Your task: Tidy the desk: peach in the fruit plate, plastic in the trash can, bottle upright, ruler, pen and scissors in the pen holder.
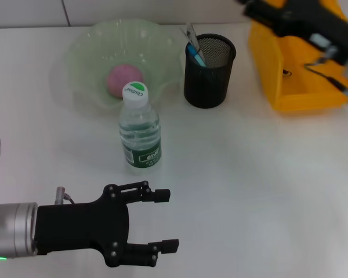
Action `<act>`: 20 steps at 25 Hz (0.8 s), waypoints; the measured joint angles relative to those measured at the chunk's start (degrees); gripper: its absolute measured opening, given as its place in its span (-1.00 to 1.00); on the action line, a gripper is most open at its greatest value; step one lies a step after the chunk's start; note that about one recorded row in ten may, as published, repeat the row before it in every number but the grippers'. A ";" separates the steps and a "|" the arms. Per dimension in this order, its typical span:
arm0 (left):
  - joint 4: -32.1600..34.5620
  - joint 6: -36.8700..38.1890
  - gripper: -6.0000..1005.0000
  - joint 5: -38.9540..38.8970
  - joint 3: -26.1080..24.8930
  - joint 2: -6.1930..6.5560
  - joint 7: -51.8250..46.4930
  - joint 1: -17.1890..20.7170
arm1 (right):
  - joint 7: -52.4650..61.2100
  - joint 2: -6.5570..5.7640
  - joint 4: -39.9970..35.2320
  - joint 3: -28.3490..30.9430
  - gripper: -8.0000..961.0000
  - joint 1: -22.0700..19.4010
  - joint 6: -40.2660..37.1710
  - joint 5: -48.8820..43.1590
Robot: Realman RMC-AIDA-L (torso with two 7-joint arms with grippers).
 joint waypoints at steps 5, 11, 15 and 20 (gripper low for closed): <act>0.00 0.27 0.62 -0.46 -0.08 0.05 0.00 0.14 | 9.06 -1.46 -6.08 11.48 0.66 -9.22 -18.70 -11.98; 0.00 0.27 0.62 -0.71 -0.21 0.16 0.00 0.13 | 9.63 -1.86 -6.00 28.42 0.72 -12.68 -38.56 -35.62; 0.00 -0.43 0.62 -0.75 -0.35 0.18 -0.09 -0.22 | 6.29 -1.00 -5.78 35.35 0.72 -14.43 -44.89 -52.37; -0.06 -0.59 0.62 -0.71 -0.34 0.14 -0.43 -0.36 | 4.28 -0.56 -4.47 35.70 0.71 -15.06 -44.03 -57.59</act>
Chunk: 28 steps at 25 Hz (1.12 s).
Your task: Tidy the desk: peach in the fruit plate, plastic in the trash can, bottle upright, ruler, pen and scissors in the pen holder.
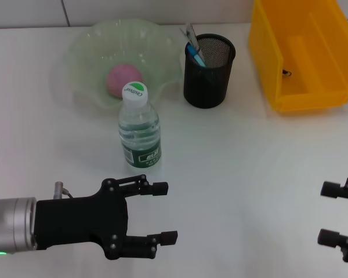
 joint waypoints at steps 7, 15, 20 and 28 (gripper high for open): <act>-2.18 -0.48 0.62 0.05 0.07 -0.10 0.29 -1.13 | -1.95 0.74 2.07 -0.28 0.71 1.09 0.95 -2.45; -2.75 -0.79 0.62 0.03 0.02 -0.05 0.02 -1.88 | -2.47 0.78 3.82 -0.30 0.71 2.24 2.22 -3.92; -2.80 -0.79 0.62 0.03 -0.01 -0.09 0.08 -1.77 | -2.50 0.79 3.92 -0.28 0.71 2.40 2.44 -3.98; -2.83 -0.79 0.62 -0.03 -0.09 -0.06 0.19 -0.97 | -2.54 0.82 4.64 -0.20 0.71 3.07 3.39 -4.03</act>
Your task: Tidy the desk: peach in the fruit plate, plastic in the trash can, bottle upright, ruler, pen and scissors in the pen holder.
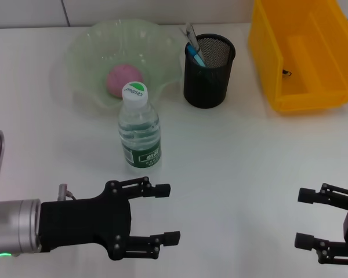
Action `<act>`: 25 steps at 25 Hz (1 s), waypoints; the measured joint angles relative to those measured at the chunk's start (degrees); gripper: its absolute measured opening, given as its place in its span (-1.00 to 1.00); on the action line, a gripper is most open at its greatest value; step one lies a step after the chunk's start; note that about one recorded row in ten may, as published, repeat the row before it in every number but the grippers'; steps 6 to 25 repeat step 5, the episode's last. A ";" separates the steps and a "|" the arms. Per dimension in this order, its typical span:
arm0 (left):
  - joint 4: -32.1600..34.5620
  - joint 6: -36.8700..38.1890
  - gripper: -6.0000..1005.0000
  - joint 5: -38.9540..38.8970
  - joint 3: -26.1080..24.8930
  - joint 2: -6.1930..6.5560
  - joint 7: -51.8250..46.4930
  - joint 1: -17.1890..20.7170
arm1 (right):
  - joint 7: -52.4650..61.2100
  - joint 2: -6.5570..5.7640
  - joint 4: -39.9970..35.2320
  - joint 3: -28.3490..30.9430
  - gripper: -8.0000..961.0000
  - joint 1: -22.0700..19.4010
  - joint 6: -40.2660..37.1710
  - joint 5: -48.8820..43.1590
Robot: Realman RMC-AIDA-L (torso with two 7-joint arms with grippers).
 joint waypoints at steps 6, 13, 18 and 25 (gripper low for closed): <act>0.00 0.34 0.62 0.02 -1.53 0.21 0.04 1.44 | -1.22 0.19 3.63 -0.09 0.71 2.65 0.91 -0.47; 0.00 0.34 0.62 0.02 -1.53 0.21 0.04 1.44 | -1.22 0.19 3.63 -0.09 0.71 2.65 0.91 -0.47; 0.00 0.34 0.62 0.02 -1.53 0.21 0.04 1.44 | -1.22 0.19 3.63 -0.09 0.71 2.65 0.91 -0.47; 0.00 0.34 0.62 0.02 -1.53 0.21 0.04 1.44 | -1.22 0.19 3.63 -0.09 0.71 2.65 0.91 -0.47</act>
